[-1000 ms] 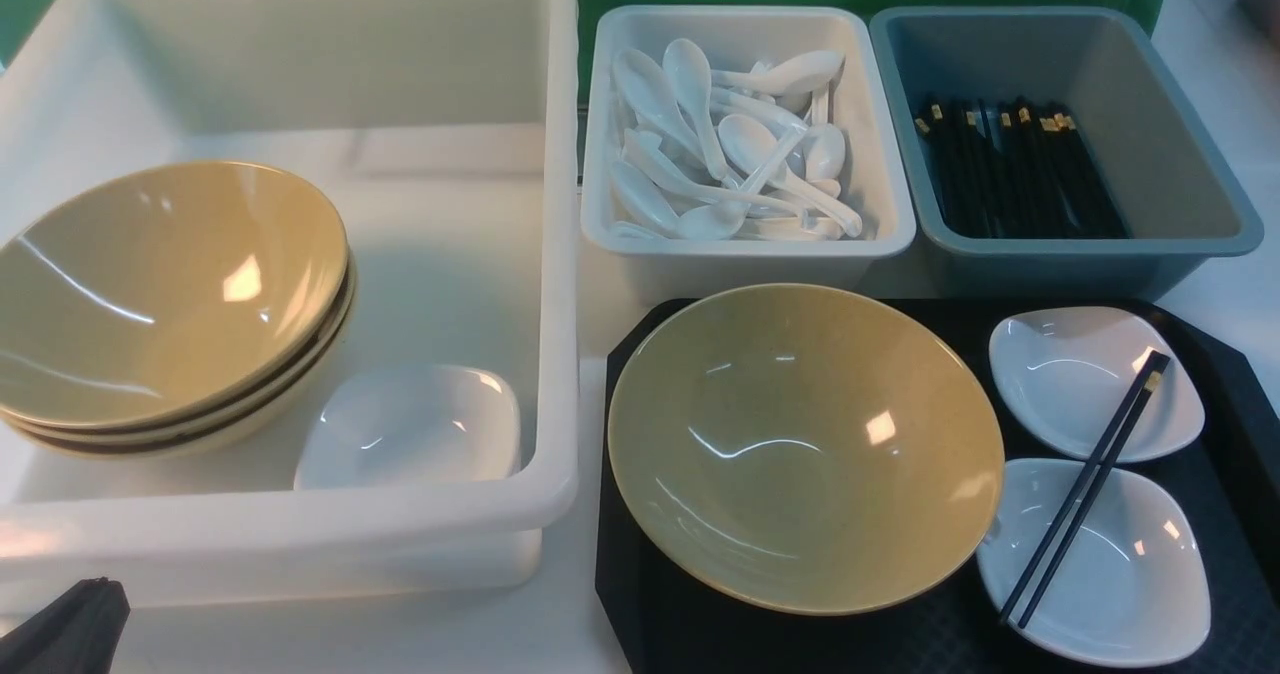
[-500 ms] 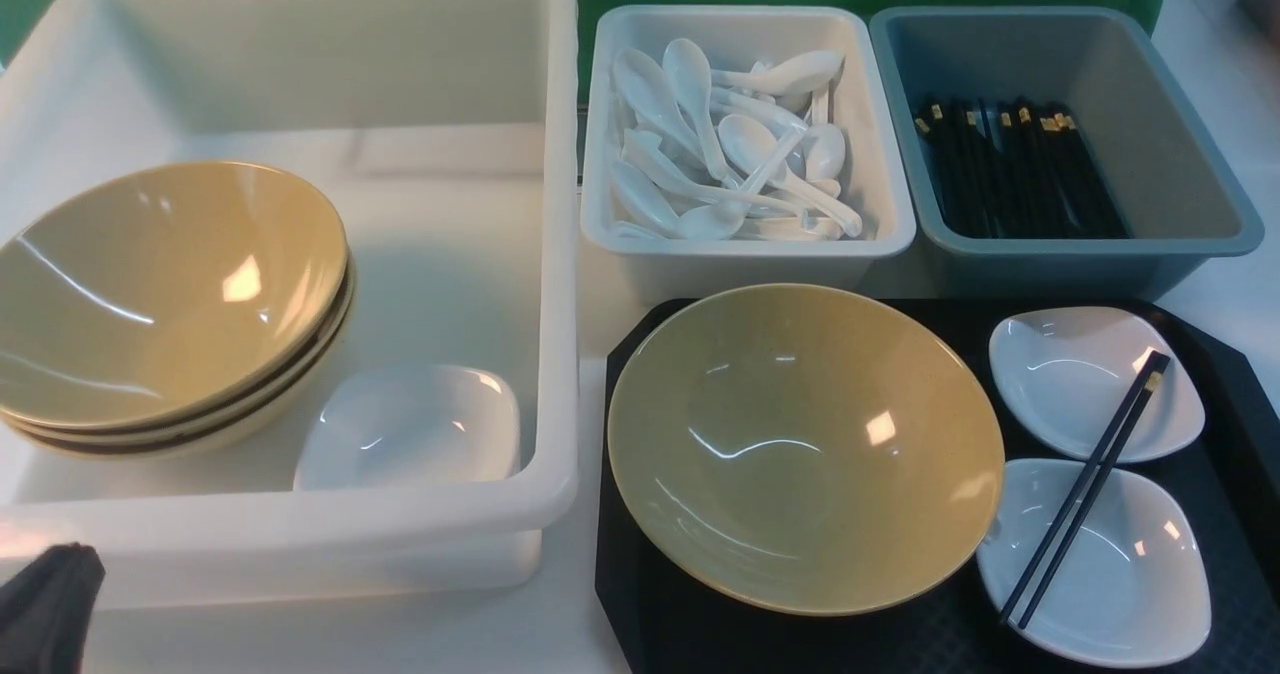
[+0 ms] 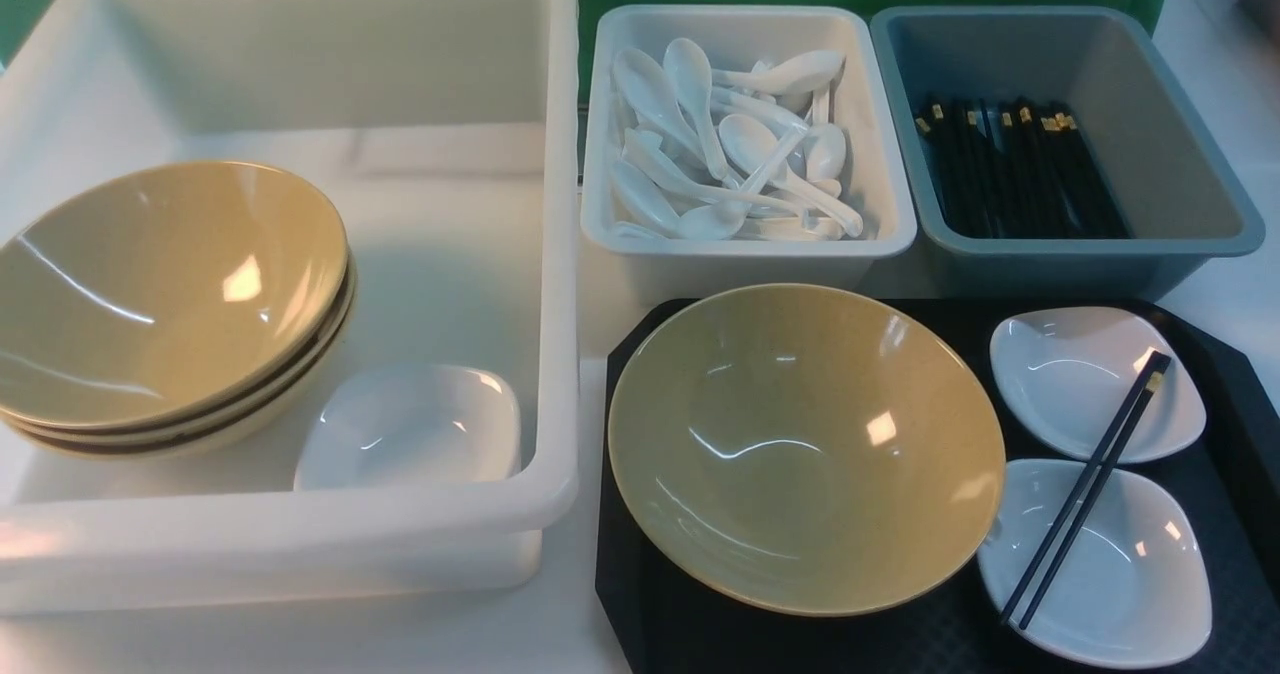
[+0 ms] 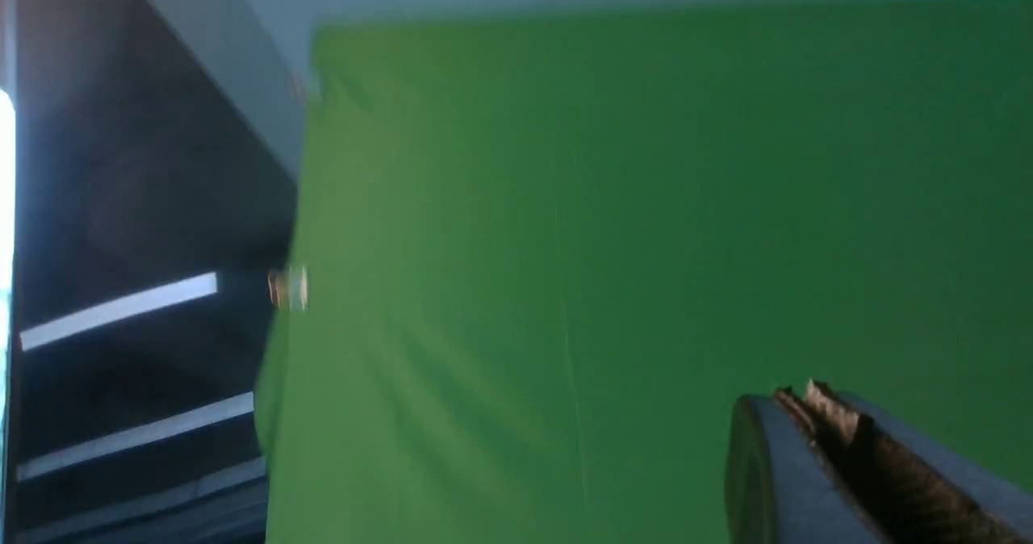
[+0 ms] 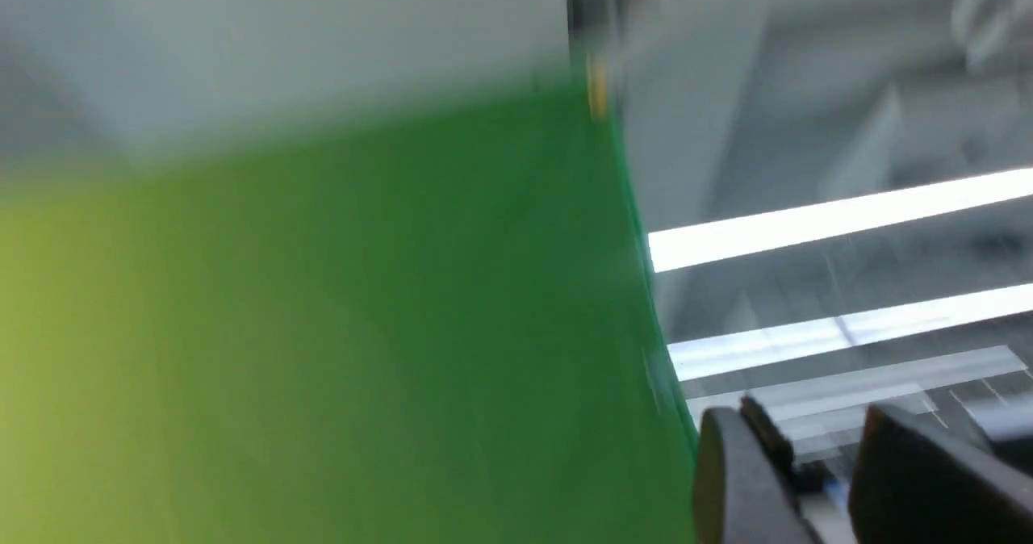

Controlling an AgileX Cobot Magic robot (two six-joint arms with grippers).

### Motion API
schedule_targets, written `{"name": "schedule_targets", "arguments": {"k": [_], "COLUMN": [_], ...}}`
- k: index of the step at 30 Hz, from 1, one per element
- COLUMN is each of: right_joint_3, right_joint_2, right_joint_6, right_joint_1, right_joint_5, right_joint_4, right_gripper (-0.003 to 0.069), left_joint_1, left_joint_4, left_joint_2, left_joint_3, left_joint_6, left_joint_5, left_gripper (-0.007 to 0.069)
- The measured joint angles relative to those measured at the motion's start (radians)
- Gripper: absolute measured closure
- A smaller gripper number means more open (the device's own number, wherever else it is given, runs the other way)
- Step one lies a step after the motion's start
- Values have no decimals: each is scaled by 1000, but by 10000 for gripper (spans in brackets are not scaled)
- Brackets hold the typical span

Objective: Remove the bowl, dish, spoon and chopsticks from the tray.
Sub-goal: Use the left arm to grab the yellow noodle bowl on the left

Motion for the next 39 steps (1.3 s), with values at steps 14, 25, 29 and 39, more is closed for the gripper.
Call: {"name": "schedule_targets", "arguments": {"k": [14, 25, 29, 39], "right_joint_3": [-362, -490, -490, -490], "right_joint_2": [72, 431, 546, 579], "right_joint_6": [-93, -237, -279, -761], "right_joint_1": [0, 0, 0, 54], "right_joint_5": [482, 1031, 1385, 1481], "right_joint_4": [3, -1, 25, 374], "right_gripper": [616, 624, 624, 624], "left_joint_1": [0, 0, 0, -141], "left_joint_4": [38, 1, -238, -831], "left_joint_2": [125, 609, 788, 1157], "left_joint_3": [-491, -790, -875, -1041], "left_joint_6": [-225, -160, 102, 587], "left_joint_5": [446, 1080, 1434, 1748], "left_gripper": [636, 636, 636, 636]}}
